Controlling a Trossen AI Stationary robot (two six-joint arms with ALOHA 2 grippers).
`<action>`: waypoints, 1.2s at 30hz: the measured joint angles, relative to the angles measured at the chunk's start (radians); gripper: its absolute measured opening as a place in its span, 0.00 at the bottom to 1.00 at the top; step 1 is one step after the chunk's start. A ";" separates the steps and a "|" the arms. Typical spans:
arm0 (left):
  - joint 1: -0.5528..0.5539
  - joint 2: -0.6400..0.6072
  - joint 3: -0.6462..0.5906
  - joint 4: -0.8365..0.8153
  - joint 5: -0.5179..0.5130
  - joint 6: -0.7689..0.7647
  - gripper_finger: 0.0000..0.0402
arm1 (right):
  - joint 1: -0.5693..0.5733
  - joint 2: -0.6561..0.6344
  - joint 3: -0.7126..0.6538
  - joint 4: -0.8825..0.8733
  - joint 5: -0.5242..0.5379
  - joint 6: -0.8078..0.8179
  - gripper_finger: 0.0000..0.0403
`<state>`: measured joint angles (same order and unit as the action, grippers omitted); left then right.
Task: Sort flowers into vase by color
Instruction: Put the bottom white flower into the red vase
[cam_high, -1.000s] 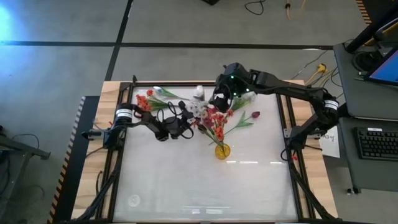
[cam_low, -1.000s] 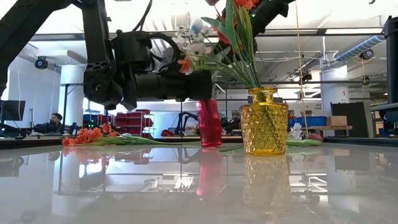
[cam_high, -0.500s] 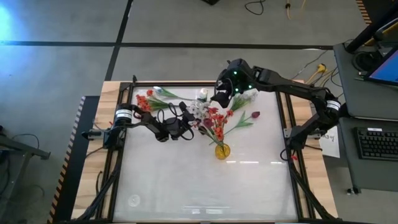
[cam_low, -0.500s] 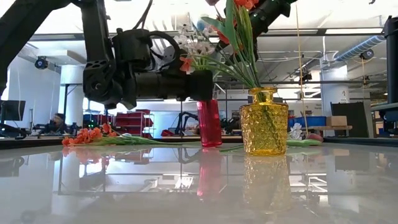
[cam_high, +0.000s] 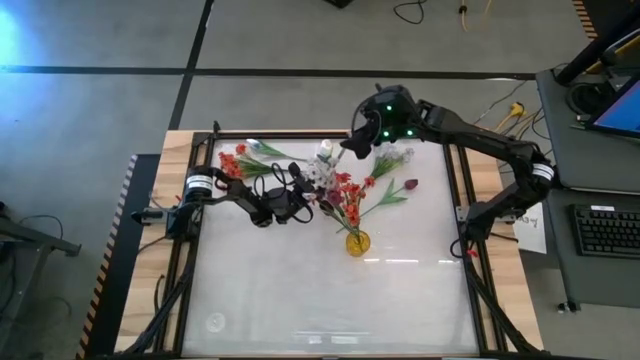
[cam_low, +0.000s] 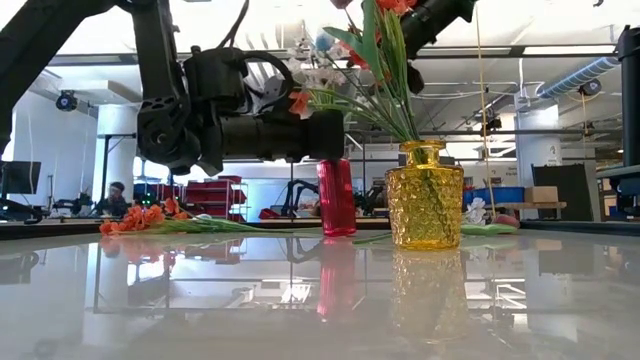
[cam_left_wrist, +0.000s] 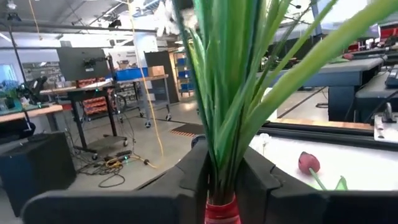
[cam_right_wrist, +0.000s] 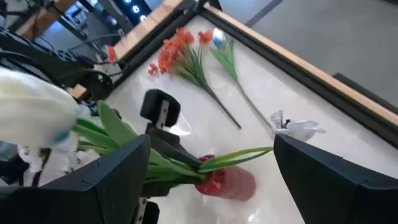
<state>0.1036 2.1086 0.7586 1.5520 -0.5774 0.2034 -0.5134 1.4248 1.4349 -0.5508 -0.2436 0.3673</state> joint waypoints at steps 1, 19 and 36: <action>0.002 0.000 0.000 0.000 0.000 -0.007 0.13 | -0.001 -0.003 0.000 0.008 0.000 0.000 0.83; 0.021 0.000 0.000 -0.010 0.019 -0.041 0.47 | -0.004 -0.046 0.000 0.010 -0.009 0.023 0.83; 0.014 0.000 -0.016 -0.029 -0.019 -0.061 0.57 | -0.004 -0.100 0.000 0.008 -0.019 0.070 0.83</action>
<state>0.1172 2.1084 0.7429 1.5231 -0.5968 0.1428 -0.5179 1.3252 1.4349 -0.5428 -0.2625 0.4375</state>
